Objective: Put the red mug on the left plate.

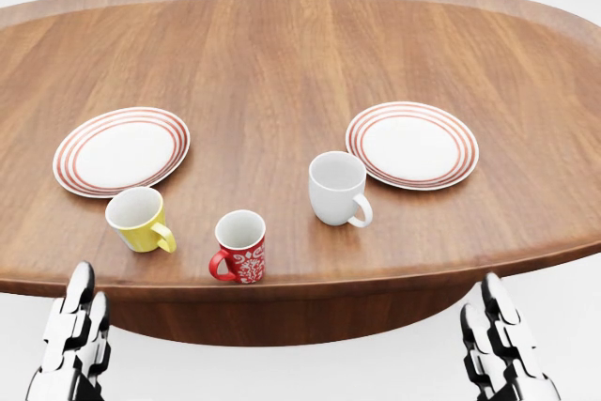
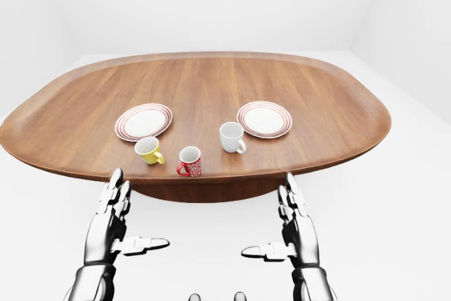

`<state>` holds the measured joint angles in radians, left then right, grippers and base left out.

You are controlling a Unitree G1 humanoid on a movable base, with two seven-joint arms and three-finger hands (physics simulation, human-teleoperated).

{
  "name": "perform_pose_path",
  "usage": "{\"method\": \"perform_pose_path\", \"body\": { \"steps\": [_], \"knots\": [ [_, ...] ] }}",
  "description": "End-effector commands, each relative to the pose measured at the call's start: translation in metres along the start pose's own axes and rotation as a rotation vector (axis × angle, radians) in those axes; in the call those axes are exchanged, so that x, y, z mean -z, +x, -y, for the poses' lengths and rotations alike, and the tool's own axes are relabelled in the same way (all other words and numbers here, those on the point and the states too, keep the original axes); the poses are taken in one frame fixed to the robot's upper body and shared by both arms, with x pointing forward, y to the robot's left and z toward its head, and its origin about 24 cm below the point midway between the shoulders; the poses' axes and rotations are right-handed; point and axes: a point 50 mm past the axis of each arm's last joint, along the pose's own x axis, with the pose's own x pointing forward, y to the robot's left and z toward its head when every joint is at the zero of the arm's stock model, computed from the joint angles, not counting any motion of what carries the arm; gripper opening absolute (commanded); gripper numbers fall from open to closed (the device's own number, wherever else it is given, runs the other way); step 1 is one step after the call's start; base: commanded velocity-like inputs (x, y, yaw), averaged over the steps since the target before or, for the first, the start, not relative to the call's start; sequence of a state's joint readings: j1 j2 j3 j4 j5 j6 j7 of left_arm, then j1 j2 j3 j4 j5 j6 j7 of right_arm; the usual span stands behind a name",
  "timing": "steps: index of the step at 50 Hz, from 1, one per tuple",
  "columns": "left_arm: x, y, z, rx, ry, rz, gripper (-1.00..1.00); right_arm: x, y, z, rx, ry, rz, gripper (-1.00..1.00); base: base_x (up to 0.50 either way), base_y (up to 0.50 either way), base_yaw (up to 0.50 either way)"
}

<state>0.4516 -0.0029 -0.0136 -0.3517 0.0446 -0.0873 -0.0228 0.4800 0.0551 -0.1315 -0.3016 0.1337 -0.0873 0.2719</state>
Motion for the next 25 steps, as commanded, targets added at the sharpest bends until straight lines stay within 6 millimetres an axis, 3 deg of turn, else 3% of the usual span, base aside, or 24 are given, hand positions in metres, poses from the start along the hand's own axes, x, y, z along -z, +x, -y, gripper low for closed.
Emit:
{"method": "perform_pose_path", "body": {
  "steps": [1, 7, 25],
  "knots": [
    [0.0009, -0.0160, -0.0036, -0.038, 0.013, -0.032, 1.00, 0.0051, -0.0219, 0.0065, 0.010, 0.037, -0.038, 1.00, 0.00, 0.00, 0.00],
    [0.0010, -0.0152, -0.0030, -0.033, 0.016, -0.031, 1.00, 0.0036, -0.0203, 0.0064, 0.004, 0.036, -0.028, 1.00, 0.00, 0.00, 0.00],
    [-0.0005, -0.0153, -0.0024, -0.016, 0.021, -0.025, 1.00, 0.0014, -0.0214, 0.0063, 0.003, 0.006, -0.027, 1.00, 0.21, 0.50, 0.00]
  ]
}}
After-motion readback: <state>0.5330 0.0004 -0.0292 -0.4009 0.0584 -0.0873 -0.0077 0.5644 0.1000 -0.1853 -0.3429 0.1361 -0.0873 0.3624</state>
